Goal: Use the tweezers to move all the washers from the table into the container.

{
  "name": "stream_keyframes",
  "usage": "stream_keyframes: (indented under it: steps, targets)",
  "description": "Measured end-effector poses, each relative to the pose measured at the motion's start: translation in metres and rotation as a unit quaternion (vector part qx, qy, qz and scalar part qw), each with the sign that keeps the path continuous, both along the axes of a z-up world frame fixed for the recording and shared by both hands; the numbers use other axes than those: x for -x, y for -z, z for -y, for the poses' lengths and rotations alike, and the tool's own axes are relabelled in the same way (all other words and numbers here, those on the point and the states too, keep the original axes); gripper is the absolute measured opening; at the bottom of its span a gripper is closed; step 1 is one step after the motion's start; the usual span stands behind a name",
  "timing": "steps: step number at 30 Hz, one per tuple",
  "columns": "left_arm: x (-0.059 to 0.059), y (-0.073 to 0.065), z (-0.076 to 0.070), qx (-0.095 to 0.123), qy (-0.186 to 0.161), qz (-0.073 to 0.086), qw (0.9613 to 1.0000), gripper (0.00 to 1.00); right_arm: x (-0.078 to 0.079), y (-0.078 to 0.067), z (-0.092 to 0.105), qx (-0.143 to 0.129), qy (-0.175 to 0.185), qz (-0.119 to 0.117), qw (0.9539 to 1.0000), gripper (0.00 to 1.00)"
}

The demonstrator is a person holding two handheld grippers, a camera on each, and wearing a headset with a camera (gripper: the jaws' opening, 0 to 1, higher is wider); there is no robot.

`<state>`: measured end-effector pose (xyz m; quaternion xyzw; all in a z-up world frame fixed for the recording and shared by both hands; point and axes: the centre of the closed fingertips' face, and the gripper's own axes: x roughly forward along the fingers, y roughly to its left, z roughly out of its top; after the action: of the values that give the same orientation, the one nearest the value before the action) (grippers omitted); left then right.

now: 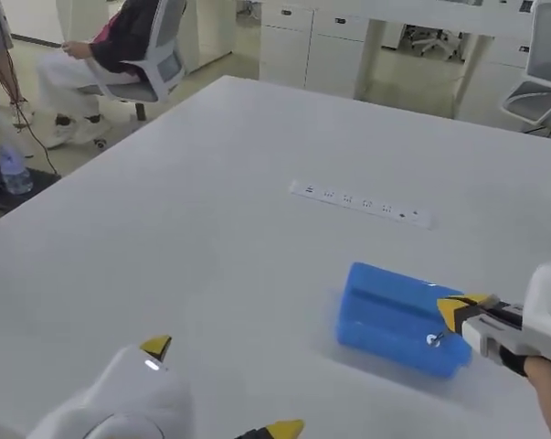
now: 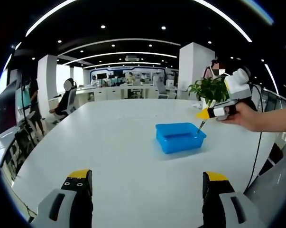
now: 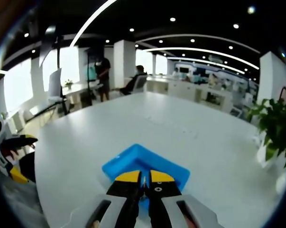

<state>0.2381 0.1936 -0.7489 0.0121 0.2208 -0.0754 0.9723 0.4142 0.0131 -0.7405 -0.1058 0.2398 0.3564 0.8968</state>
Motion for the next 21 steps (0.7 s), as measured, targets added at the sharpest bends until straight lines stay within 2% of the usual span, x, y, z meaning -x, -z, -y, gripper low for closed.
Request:
stream_keyframes:
  steps: [1, 2, 3, 5, 7, 11, 15, 18, 21]
  targets:
    - [-0.002, -0.007, -0.002, -0.008, -0.005, 0.02, 0.9997, 0.99, -0.003, 0.002, 0.001, 0.001, 0.002, -0.002, 1.0, 0.02]
    - [-0.001, -0.008, -0.001, -0.001, -0.002, 0.024, 0.9997, 0.99, -0.004, 0.004, 0.001, 0.002, 0.002, -0.006, 1.0, 0.02]
    - [-0.001, -0.008, 0.002, 0.009, 0.003, 0.018, 0.9998, 0.99, -0.006, 0.009, 0.001, 0.003, 0.004, -0.012, 0.9999, 0.02]
    - [-0.001, -0.006, 0.002, 0.002, 0.005, 0.012, 0.9999, 0.99, -0.009, 0.017, 0.001, 0.009, 0.005, -0.017, 0.9998, 0.02]
    - [-0.001, -0.007, 0.004, -0.003, 0.008, 0.015, 0.9998, 0.99, -0.01, 0.024, 0.001, 0.017, 0.004, -0.022, 0.9996, 0.02]
    - [-0.001, -0.007, 0.006, 0.009, 0.014, 0.011, 0.9998, 0.99, -0.012, 0.036, 0.003, 0.026, 0.004, -0.03, 0.9992, 0.02]
    - [-0.002, -0.013, 0.005, 0.024, 0.012, 0.02, 0.9994, 0.99, -0.012, 0.045, 0.004, 0.036, 0.005, -0.038, 0.9986, 0.02]
    - [-0.002, -0.009, 0.006, 0.037, 0.016, 0.006, 0.9992, 0.99, -0.014, 0.052, 0.005, 0.04, 0.007, -0.045, 0.9981, 0.02]
    - [-0.001, -0.008, 0.006, 0.036, 0.019, 0.003, 0.9992, 0.99, -0.015, 0.058, 0.005, 0.045, 0.008, -0.052, 0.9976, 0.02]
